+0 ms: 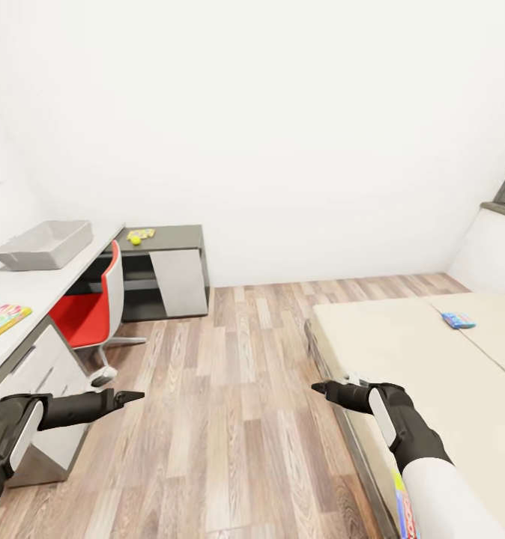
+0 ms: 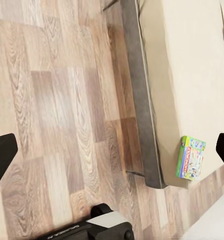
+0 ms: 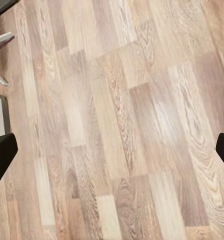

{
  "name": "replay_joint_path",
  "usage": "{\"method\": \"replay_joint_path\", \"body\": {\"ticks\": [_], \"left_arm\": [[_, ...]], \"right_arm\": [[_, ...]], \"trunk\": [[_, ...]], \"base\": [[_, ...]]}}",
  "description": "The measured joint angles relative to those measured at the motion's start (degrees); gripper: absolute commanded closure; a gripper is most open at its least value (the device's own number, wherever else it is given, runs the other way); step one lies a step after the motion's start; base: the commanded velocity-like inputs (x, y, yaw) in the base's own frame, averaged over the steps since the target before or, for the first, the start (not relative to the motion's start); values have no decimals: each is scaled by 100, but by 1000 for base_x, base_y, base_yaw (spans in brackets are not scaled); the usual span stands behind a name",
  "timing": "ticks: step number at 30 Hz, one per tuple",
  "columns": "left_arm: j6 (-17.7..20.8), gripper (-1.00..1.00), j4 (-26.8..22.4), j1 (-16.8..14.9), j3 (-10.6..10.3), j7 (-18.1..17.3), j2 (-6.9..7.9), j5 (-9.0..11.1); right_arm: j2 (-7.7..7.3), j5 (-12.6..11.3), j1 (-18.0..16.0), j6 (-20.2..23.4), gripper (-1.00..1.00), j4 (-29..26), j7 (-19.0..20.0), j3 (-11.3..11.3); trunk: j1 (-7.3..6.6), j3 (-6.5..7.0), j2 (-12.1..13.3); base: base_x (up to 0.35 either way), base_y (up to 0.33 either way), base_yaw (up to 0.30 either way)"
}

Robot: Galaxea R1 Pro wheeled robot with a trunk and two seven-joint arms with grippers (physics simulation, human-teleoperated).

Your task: Put all the toys in the child's room - the three board games (two on the bed and one on the table), the two jigsaw puzzles on the table, and the tennis ball on the table - inside the toy box on the table in the child's room.

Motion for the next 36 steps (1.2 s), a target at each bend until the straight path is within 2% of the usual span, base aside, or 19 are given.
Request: {"method": "replay_joint_path", "body": {"ticks": [19,36], "left_arm": [[0,-100,-1,0,0,-17,0,0],[-8,-100,-1,0,0,-18,0,1]], "right_arm": [[-2,-1,0,0,-100,3,1,-7],[-4,-1,0,9,-100,3,1,-16]], "trunk": [[0,0,0],[-2,0,0]], "base": [[7,39,-277],[119,107,-281]]}}
